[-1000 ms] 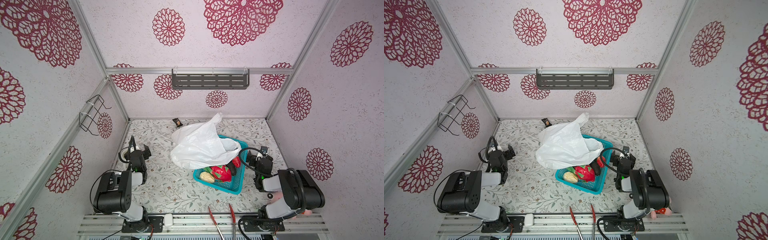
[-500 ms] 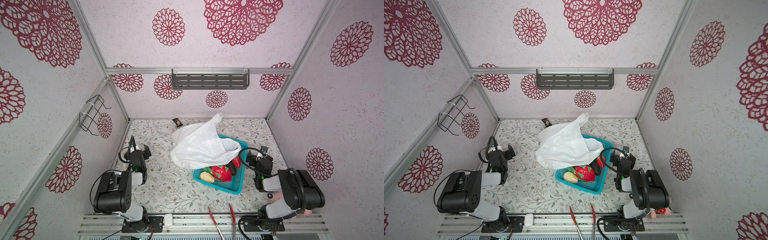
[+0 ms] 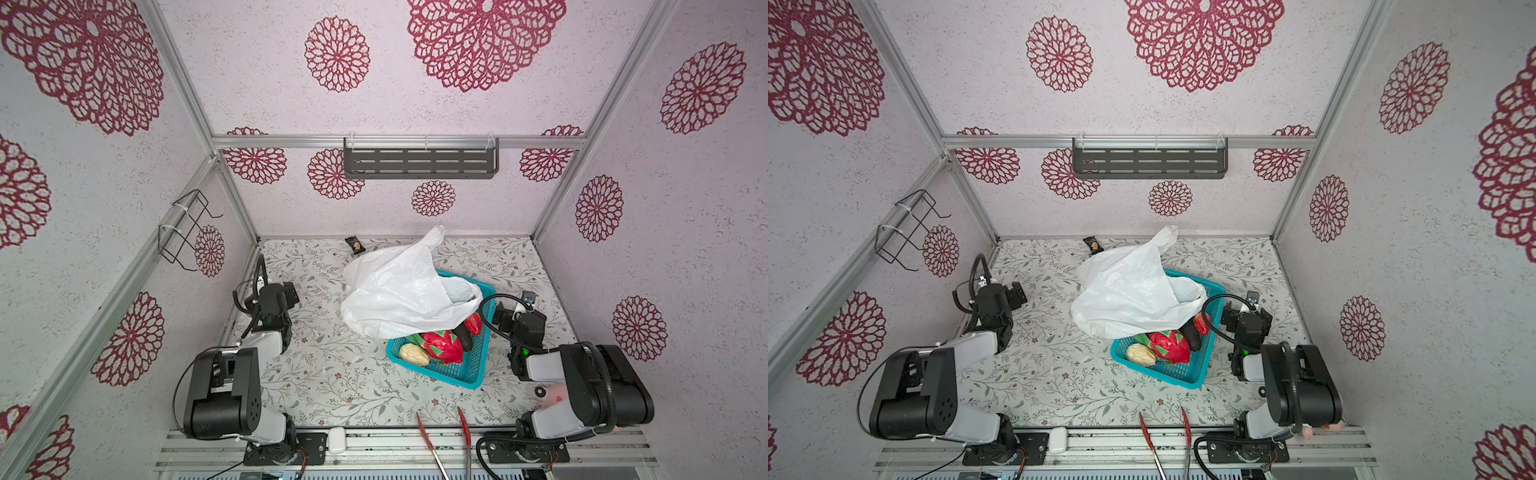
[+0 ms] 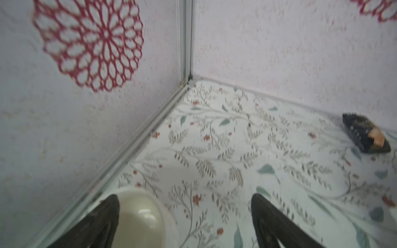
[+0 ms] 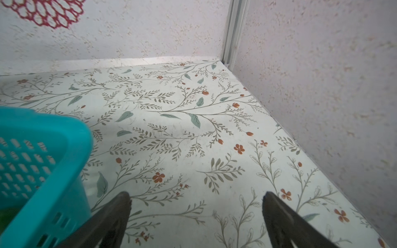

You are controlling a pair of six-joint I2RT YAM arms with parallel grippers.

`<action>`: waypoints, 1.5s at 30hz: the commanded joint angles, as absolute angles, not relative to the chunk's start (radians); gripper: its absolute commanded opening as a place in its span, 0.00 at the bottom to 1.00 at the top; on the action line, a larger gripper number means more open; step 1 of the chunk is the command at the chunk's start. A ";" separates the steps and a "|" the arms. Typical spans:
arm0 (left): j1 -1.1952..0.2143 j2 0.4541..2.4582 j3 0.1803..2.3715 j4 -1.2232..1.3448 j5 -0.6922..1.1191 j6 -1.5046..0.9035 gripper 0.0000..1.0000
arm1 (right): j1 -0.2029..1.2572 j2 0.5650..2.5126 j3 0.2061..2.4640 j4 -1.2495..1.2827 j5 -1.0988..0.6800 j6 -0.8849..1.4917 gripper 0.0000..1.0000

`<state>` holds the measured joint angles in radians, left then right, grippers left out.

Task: Place the fruits into the plastic bag
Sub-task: Open the plastic bag at the top-center of the table.

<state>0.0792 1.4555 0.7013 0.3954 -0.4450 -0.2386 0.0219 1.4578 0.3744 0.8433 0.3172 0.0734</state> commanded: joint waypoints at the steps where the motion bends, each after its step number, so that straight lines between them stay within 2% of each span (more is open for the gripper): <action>1: 0.013 1.382 0.772 0.153 -0.591 -0.300 0.97 | 0.022 1.375 0.592 0.479 0.451 0.142 0.90; 3: -0.075 1.370 0.795 0.158 -0.707 -0.316 0.97 | 0.032 1.356 0.653 0.394 0.524 0.201 0.90; 5: -0.163 1.374 0.881 0.012 -0.775 -0.396 0.97 | 0.036 1.337 0.708 0.288 0.548 0.319 0.89; 9: -0.348 1.418 1.062 -0.242 -0.841 -0.583 0.97 | 0.092 1.297 0.766 0.170 0.460 0.503 0.87; 13: -0.469 1.516 1.251 -0.380 -0.692 -0.695 0.98 | 0.202 1.291 0.843 0.075 0.406 0.504 0.87; 18: -0.571 1.694 1.526 -0.479 -0.523 -0.732 0.97 | 0.261 1.281 0.908 -0.023 0.285 0.502 0.87; 26: -0.614 1.891 1.853 -0.533 -0.256 -0.731 0.98 | 0.275 1.263 0.954 -0.023 0.118 0.383 0.86; 38: -0.569 1.835 1.720 -0.506 -0.169 -0.848 0.98 | 0.362 1.265 1.116 -0.136 -0.149 0.195 0.82; 45: -0.563 1.845 1.742 -0.594 -0.160 -0.858 0.98 | 0.406 1.290 1.065 -0.131 -0.275 0.337 0.75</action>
<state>-0.5659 1.8778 1.7199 -0.5552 -0.1680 -0.8288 0.3988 1.2926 1.0870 -0.1387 -0.1993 0.2661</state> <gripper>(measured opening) 0.987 0.758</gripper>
